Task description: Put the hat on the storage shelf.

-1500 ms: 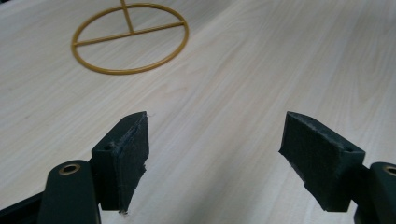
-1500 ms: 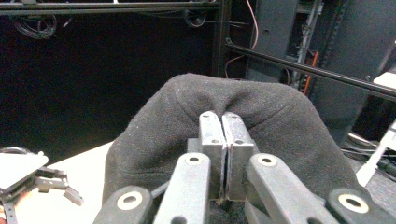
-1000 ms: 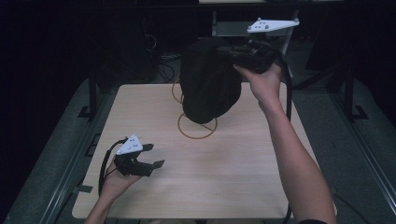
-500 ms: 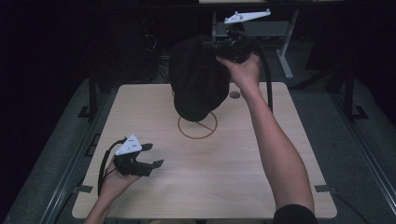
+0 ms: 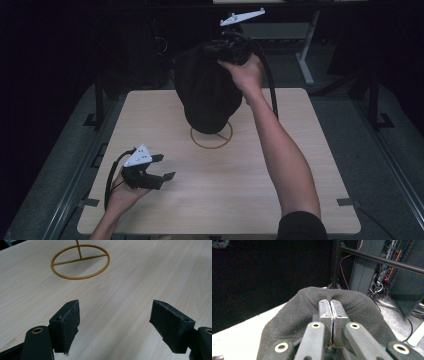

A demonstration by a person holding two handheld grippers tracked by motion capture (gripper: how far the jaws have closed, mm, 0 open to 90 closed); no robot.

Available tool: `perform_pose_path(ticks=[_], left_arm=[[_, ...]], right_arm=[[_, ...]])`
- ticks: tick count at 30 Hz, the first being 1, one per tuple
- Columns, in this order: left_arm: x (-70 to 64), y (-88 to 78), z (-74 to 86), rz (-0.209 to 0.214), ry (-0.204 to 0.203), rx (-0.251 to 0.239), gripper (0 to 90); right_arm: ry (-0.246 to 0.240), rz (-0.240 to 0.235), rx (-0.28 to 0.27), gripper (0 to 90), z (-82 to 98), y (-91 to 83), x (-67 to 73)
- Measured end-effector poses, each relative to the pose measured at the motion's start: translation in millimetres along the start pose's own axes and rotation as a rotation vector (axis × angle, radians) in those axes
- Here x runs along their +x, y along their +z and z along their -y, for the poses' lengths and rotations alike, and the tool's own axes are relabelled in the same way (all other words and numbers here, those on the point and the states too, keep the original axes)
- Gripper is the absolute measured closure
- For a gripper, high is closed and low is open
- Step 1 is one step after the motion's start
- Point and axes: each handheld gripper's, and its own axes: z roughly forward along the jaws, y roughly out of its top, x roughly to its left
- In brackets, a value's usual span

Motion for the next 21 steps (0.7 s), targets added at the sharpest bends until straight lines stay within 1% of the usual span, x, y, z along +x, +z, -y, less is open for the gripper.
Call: perform_pose_path(ticks=[1,6,8,9,10,12,13,14,16,18,21], left_arm=[[-0.6,1.0,0.3,0.001,0.003,-0.002,23.1],[-2.7,3.6,-0.2,0.005,0.015,0.008,23.1],[-3.3,4.2,-0.6,0.007,0.012,0.007,23.1],[-3.2,4.5,-0.8,0.009,0.011,0.004,23.2],[-2.9,4.4,-1.2,0.009,0.01,0.002,23.4],[-2.6,4.3,-1.5,0.009,0.013,-0.002,23.4],[-2.8,4.8,-1.4,0.009,0.008,-0.004,23.4],[-2.8,4.8,-1.4,0.009,0.008,-0.004,23.4],[-2.5,4.6,-1.0,0.006,0.012,-0.001,23.4],[-2.4,4.3,-0.9,0.007,0.011,-0.004,23.4],[-2.4,4.2,-1.1,0.009,0.009,-0.005,23.4]], right_arm=[[0.006,0.003,0.014,88.9,0.0,5.9,0.0],[0.014,0.009,0.042,88.9,-1.3,15.6,-2.2],[0.021,0.011,0.054,88.9,-2.4,19.6,-2.7],[0.026,0.013,0.058,88.9,-3.3,23.9,-2.7],[0.019,0.013,0.058,88.9,-3.5,26.0,-2.4],[0.024,0.013,0.06,88.9,-3.8,28.0,-1.6],[0.027,0.011,0.062,89.0,-3.4,32.4,-2.4],[0.027,0.011,0.062,89.0,-3.4,32.4,-2.4],[0.025,0.015,0.072,88.9,-2.0,39.8,-4.6],[0.032,0.015,0.079,88.9,-1.9,41.1,-4.6],[0.035,0.034,0.112,88.9,-2.1,50.3,-5.6]])
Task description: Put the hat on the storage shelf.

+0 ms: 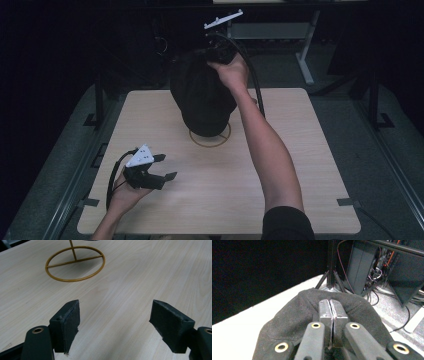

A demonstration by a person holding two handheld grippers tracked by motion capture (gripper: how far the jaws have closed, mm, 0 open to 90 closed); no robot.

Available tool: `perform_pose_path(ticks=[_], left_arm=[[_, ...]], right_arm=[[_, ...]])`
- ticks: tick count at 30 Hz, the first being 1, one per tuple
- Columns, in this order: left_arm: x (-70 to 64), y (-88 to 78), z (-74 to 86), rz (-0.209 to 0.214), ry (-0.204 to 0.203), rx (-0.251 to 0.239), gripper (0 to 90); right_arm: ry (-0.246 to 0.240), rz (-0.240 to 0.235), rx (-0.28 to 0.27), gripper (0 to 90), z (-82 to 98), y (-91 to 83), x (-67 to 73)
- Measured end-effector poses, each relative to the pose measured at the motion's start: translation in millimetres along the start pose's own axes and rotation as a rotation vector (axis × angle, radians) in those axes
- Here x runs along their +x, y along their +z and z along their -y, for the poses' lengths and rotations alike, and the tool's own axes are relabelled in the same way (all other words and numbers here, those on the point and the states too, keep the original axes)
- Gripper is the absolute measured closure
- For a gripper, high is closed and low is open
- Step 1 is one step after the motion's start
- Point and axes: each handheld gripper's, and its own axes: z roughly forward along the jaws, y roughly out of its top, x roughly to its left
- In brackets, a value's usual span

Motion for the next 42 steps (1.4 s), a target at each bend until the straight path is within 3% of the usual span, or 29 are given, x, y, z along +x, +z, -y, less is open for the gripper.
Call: perform_pose_path(ticks=[7,11,13,14,17,18,26,33,36,42], left_arm=[[-0.1,0.1,0.6,0.0,0.004,0.003,23.4],[1.1,-0.3,1.7,0.002,0.001,0.009,23.4],[1.2,-0.8,1.7,0.001,0.005,0.01,23.4],[1.3,-1.0,1.7,0.003,0.004,0.008,23.4],[1.8,-0.6,2.5,0.004,0.002,0.01,23.4],[1.8,-0.2,2.8,0.006,0.0,0.008,23.3],[0.9,0.6,2.9,0.006,0.002,0.013,23.2],[1.7,1.5,3.6,0.004,0.006,0.025,22.3],[3.1,-0.2,3.5,0.003,-0.003,0.012,22.3],[4.5,-0.2,4.3,-0.002,-0.005,0.018,21.7]], right_arm=[[0.002,0.009,0.036,88.9,3.0,15.5,0.4],[-0.01,0.019,0.085,87.6,7.8,26.7,3.0],[-0.009,0.018,0.105,83.2,11.6,32.3,2.7],[0.008,-0.011,0.127,75.3,15.8,38.0,1.1],[0.004,-0.007,0.141,70.6,17.3,40.0,1.8],[0.007,-0.006,0.143,64.8,18.1,39.5,1.1],[0.037,-0.038,0.095,52.2,19.8,25.7,-1.1],[0.032,-0.055,0.067,48.5,18.6,9.6,-0.4],[0.049,-0.088,0.036,46.7,19.9,-3.4,-1.9],[0.061,-0.117,0.024,42.7,21.6,-18.0,-2.5]])
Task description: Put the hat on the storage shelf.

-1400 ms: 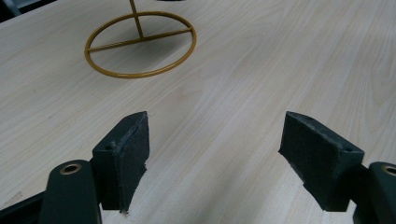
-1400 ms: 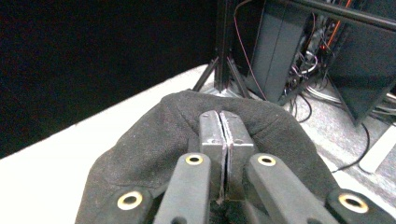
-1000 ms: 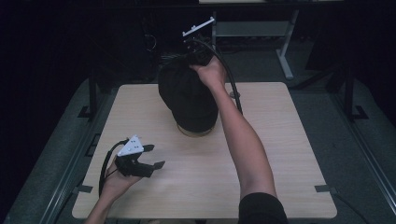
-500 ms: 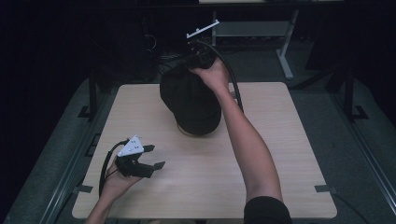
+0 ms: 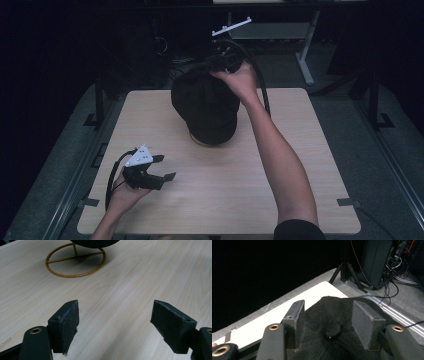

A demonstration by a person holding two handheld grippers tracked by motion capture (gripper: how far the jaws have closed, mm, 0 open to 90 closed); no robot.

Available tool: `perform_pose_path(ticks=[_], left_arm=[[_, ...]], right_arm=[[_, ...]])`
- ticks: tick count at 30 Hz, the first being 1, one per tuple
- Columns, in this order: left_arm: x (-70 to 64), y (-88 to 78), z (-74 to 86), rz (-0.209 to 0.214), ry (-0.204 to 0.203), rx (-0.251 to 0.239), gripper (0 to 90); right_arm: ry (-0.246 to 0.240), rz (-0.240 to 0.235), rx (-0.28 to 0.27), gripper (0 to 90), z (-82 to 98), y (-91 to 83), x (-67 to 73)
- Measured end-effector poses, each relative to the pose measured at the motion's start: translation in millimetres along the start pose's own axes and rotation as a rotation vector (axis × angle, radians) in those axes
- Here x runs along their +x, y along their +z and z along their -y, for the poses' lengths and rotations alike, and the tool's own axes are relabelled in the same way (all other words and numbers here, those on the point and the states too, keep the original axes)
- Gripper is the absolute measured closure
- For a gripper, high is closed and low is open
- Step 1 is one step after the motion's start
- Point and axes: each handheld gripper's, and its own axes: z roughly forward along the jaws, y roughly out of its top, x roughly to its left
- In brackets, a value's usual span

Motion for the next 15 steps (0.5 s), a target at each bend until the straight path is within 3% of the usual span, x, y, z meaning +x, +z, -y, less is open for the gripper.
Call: perform_pose_path(ticks=[15], left_arm=[[0.5,0.7,0.2,-0.006,0.003,0.004,21.3]], right_arm=[[0.019,-0.005,-0.023,36.5,17.3,-27.2,-2.1]])
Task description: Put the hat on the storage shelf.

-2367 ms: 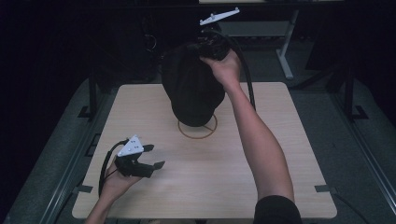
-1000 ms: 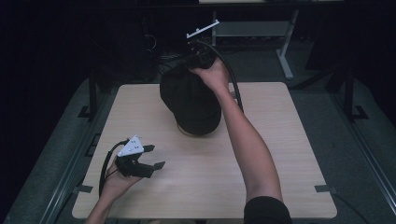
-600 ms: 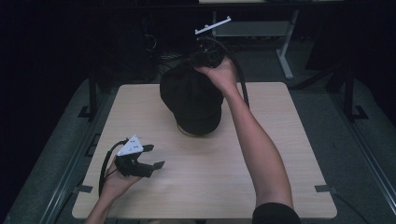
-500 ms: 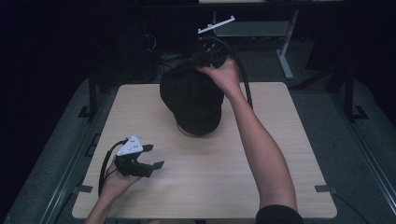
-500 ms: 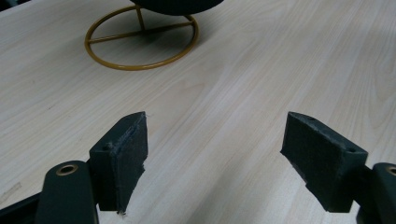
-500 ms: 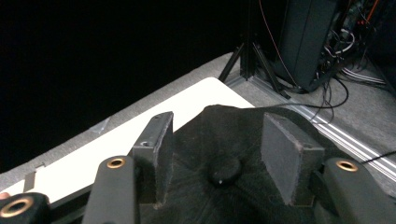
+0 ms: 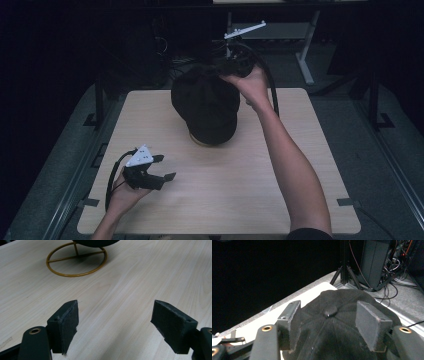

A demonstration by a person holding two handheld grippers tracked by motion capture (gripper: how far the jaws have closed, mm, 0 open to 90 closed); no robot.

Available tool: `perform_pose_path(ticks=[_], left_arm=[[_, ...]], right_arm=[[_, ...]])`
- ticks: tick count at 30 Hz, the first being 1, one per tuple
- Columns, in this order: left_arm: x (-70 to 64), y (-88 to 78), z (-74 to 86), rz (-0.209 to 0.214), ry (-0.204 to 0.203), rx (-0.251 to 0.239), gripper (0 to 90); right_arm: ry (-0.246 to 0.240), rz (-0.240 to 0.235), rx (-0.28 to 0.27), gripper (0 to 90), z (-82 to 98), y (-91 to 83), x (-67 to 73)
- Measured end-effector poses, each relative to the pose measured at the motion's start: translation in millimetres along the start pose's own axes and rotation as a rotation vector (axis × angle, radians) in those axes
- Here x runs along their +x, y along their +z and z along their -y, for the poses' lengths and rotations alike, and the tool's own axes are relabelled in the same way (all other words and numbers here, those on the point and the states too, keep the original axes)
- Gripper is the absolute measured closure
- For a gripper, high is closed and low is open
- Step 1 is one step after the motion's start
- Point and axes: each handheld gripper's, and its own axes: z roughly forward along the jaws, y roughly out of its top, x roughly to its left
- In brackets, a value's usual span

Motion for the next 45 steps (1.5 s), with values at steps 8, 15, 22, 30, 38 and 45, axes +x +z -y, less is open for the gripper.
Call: perform_pose_path(ticks=[8,15,22,30,38,45], left_arm=[[0.1,-2.0,0.1,-0.008,-0.007,-0.006,21.2],[1.4,-2.5,0.6,-0.01,-0.01,-0.009,21.2],[2.4,-2.6,2.1,-0.012,-0.012,-0.016,21.2],[4.1,-4.3,2.9,-0.015,-0.021,-0.017,20.9],[3.8,-5.7,2.4,-0.011,-0.036,-0.032,20.9],[3.9,-5.5,3.0,-0.014,-0.035,-0.027,20.8]], right_arm=[[0.018,-0.012,-0.009,34.8,11.4,-14.4,-2.2],[0.031,-0.014,-0.002,30.5,22.2,-29.3,-3.3],[0.055,-0.015,-0.012,27.5,42.8,-45.4,-10.1],[0.08,-0.01,-0.012,25.9,59.4,-58.4,-15.5],[0.111,-0.015,-0.006,24.6,81.5,-73.0,-19.7],[0.13,-0.018,-0.004,24.3,97.4,-79.9,-21.9]])
